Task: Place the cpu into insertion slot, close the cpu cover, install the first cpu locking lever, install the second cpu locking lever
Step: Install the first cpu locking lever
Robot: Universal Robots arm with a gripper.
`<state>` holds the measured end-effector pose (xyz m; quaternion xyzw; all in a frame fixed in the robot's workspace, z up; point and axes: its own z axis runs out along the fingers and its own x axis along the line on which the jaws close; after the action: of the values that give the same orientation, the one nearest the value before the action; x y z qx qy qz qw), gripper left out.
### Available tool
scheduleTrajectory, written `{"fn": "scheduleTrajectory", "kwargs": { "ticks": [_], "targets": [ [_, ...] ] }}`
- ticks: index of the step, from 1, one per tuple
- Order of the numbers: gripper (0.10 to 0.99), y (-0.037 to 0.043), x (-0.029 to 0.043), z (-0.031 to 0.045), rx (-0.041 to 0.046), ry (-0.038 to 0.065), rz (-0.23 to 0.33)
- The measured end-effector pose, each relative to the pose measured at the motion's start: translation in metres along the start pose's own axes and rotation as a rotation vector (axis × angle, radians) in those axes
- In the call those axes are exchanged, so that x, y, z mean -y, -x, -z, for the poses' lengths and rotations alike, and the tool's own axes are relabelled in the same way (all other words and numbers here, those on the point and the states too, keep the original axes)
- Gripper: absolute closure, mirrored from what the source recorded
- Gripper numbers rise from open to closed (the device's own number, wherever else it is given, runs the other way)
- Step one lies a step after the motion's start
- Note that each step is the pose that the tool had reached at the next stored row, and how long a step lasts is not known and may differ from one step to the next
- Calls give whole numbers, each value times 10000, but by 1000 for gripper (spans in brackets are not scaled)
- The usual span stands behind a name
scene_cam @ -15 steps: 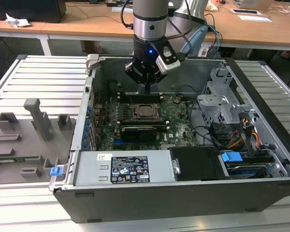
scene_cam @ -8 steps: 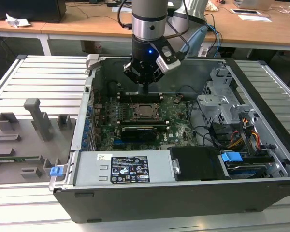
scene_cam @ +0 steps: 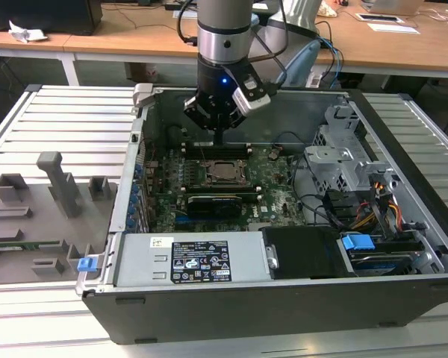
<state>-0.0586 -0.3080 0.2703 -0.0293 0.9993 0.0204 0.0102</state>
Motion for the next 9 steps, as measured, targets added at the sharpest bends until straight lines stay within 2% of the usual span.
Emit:
{"fn": "scheduleTrajectory", "kwargs": {
  "ticks": [3,9],
  "targets": [
    [980,-95,-6,-2,0,7,-5],
    [980,-198,-11,-2,0,12,-4]
  ]
}}
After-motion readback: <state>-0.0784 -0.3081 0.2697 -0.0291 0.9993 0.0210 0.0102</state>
